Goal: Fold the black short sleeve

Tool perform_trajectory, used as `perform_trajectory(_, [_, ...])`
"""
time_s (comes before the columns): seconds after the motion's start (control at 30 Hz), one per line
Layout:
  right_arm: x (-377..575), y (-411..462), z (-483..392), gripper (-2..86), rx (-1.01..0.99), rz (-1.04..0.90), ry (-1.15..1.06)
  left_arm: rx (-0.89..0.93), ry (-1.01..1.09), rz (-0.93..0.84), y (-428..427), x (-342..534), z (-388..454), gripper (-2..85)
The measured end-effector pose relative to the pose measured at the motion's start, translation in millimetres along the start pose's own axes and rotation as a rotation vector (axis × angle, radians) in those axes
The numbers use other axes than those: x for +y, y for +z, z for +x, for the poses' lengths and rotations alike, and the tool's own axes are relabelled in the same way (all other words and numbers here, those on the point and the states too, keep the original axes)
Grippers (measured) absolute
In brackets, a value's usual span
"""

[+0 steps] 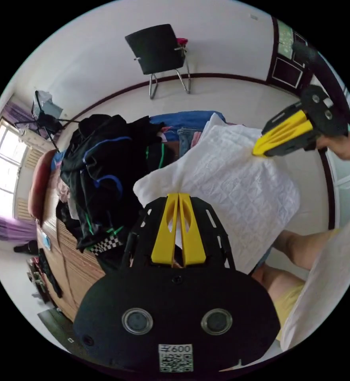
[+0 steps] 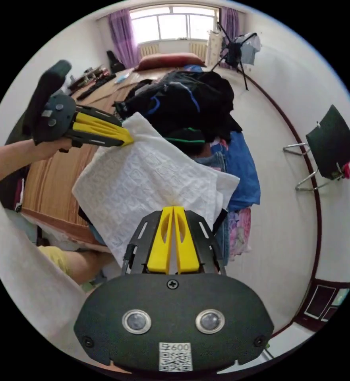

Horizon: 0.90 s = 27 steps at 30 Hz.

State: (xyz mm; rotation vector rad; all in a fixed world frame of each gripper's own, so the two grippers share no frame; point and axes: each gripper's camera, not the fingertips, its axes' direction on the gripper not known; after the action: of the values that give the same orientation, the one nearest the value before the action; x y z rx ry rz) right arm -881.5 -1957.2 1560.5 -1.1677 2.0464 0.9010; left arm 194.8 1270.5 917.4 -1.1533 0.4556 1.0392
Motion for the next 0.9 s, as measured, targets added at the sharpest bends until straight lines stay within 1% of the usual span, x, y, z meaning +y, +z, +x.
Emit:
perform_trajectory(0.07, [-3, 15, -8, -0.8, 0.032, 0.036, 0.125, 0.024, -0.033, -0.016, 13, 1, -7, 0.6])
perform_trajectory(0.13, [-2, 22, -15, -0.8, 0.048, 0.056, 0.188, 0.061, -0.060, -0.015, 7, 3, -16, 0.4])
perform_trajectory(0.2, [1, 21, -25, -0.8, 0.075, 0.078, 0.212, 0.132, -0.173, 0.033, -20, 12, -36, 0.3])
perform_trajectory(0.27, [5, 10, -40, -0.9, 0.145, 0.116, 0.220, 0.085, -0.289, 0.133, -70, 40, -50, 0.3])
perform_trajectory(0.33, [7, 5, -50, -0.9, 0.188, 0.140, 0.225, 0.068, -0.318, 0.143, -96, 61, -51, 0.2])
perform_trajectory(0.4, [6, 6, -57, -0.9, 0.177, 0.146, 0.207, 0.084, -0.348, 0.143, -108, 79, -51, 0.2])
perform_trajectory(0.47, [-2, 19, -65, -0.9, 0.157, 0.143, 0.168, 0.094, -0.357, 0.125, -106, 88, -54, 0.2])
perform_trajectory(0.53, [-10, 34, -66, -0.9, 0.206, 0.135, 0.158, 0.080, -0.352, 0.116, -97, 83, -59, 0.2])
perform_trajectory(0.6, [-17, 47, -56, -0.9, 0.284, 0.120, 0.223, 0.074, -0.334, 0.109, -88, 72, -66, 0.3])
perform_trajectory(0.63, [-20, 57, -45, -0.9, 0.321, 0.102, 0.296, 0.073, -0.317, 0.098, -80, 64, -70, 0.3])
perform_trajectory(0.67, [-21, 68, -30, -0.9, 0.333, 0.059, 0.375, 0.065, -0.308, 0.050, -69, 57, -75, 0.3])
perform_trajectory(0.73, [-18, 84, -15, -0.9, 0.287, -0.009, 0.412, 0.059, -0.289, 0.025, -60, 53, -80, 0.3])
perform_trajectory(0.83, [-11, 83, -9, -0.9, 0.238, 0.062, 0.435, 0.068, -0.261, 0.072, -83, 57, -86, 0.3])
perform_trajectory(0.9, [-13, 80, -11, -0.9, 0.215, 0.089, 0.426, 0.090, -0.324, 0.167, -116, 68, -93, 0.3])
